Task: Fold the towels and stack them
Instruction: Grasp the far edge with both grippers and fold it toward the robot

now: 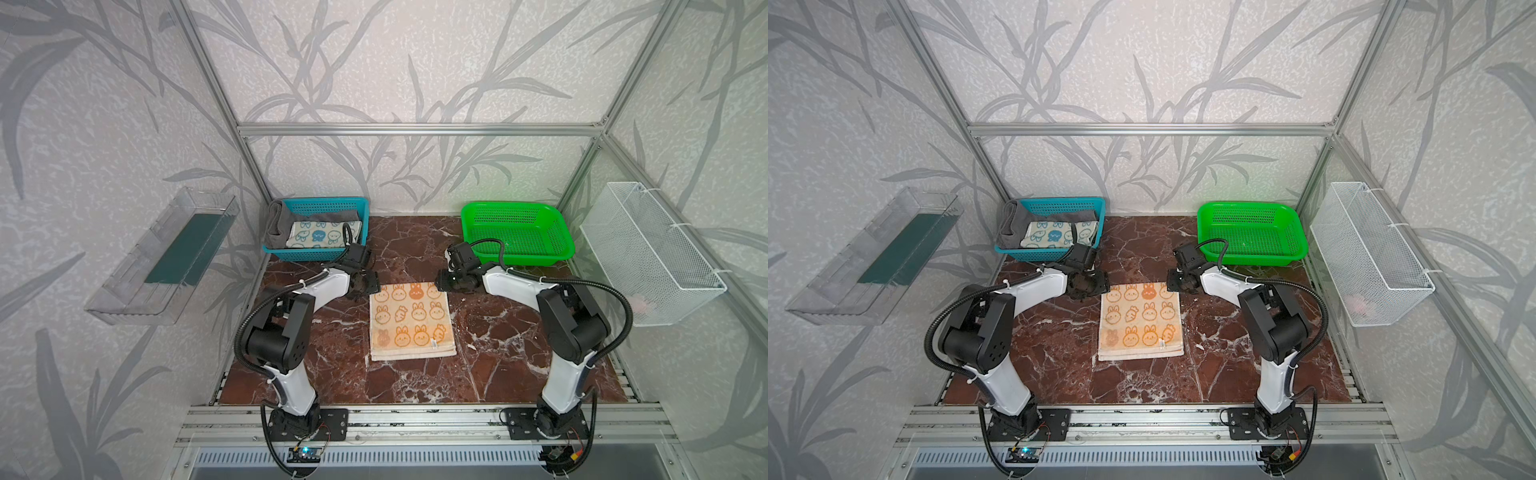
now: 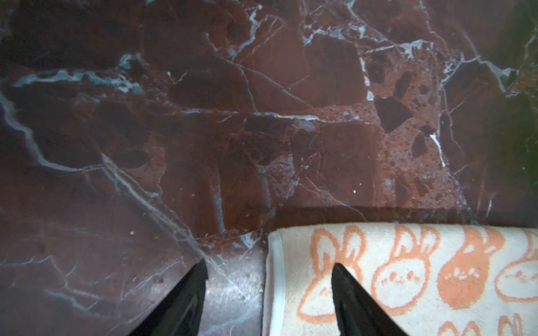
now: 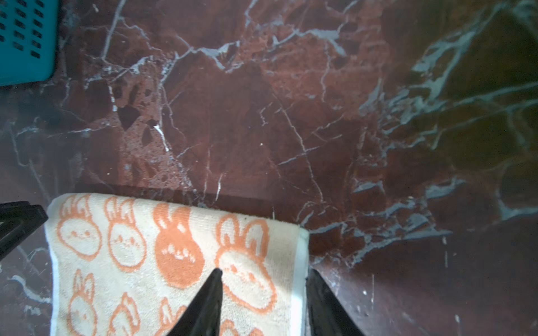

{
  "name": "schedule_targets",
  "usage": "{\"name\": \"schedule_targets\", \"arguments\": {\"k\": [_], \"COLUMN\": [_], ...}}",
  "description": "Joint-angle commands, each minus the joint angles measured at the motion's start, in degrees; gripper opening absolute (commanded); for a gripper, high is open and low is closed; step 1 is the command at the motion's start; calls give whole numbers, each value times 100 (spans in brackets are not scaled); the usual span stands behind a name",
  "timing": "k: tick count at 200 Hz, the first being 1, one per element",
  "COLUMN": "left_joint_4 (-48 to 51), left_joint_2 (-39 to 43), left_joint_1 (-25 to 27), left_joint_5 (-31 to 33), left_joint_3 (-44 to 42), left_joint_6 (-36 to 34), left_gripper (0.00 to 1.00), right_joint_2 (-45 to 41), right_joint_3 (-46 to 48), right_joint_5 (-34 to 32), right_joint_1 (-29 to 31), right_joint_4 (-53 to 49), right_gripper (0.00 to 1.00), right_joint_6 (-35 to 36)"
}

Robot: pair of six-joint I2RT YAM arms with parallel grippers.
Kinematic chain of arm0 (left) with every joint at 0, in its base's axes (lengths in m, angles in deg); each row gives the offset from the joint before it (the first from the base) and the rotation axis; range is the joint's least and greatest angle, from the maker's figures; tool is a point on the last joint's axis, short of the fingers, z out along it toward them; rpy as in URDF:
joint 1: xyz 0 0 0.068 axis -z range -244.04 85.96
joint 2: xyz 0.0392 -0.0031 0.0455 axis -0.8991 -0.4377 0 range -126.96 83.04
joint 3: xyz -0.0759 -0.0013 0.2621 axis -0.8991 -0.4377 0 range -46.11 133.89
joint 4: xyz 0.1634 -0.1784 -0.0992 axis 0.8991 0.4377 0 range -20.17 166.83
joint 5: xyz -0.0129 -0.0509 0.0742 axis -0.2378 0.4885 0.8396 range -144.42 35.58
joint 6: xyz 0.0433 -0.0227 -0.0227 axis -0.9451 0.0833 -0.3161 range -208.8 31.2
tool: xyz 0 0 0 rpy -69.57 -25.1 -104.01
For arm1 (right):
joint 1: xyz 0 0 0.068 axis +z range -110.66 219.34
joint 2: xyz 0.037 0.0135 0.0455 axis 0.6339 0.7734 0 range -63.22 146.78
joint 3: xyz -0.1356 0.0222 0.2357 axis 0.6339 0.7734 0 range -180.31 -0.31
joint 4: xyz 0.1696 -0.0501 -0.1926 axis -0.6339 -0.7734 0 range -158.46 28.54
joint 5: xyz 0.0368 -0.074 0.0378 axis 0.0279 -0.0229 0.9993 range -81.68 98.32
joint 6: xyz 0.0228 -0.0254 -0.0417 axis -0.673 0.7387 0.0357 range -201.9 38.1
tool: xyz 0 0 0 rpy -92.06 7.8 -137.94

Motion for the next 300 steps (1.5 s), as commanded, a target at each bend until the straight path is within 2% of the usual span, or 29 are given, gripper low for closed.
{"name": "schedule_targets", "arguments": {"k": [1, 48, 76, 115, 139, 157, 179, 193, 213, 269, 300], "left_joint_4": [-226, -192, -166, -76, -71, -16, 40, 82, 147, 153, 166], "left_joint_2": [-193, -505, -607, -628, -654, -687, -677, -656, -638, -226, 175], "left_joint_1": [-84, -95, -113, -130, -131, -130, -130, -131, -130, -139, -139], "left_joint_5": [-281, -591, -556, -683, -678, -752, -795, -802, -821, -982, -1323], "left_joint_3": [228, 383, 451, 506, 512, 556, 602, 620, 670, 753, 663], "left_joint_6": [148, 91, 38, -1, -39, -46, -62, -87, -121, -371, -725], "left_gripper": [69, 64, 54, 39, 31, 26, 21, 13, 0, 0, 0], "right_joint_2": [79, 257, 495, 638, 701, 802, 790, 732, 636, 114, -350], "right_joint_3": [-178, -230, -314, -409, -403, -476, -476, -436, -401, -332, -146], "right_joint_5": [-203, -100, 105, 298, 267, 513, 586, 588, 624, 856, 1074], "right_joint_1": [-36, -125, -226, -281, -297, -349, -346, -358, -356, -362, -373], "right_joint_4": [-161, -178, -51, -42, 41, 65, 74, 95, 163, 494, 451], "right_gripper": [47, 49, 46, 34, 32, 20, 15, 12, 2, 0, 0], "right_joint_6": [-305, -377, -473, -532, -530, -528, -532, -527, -471, 176, 686]}}
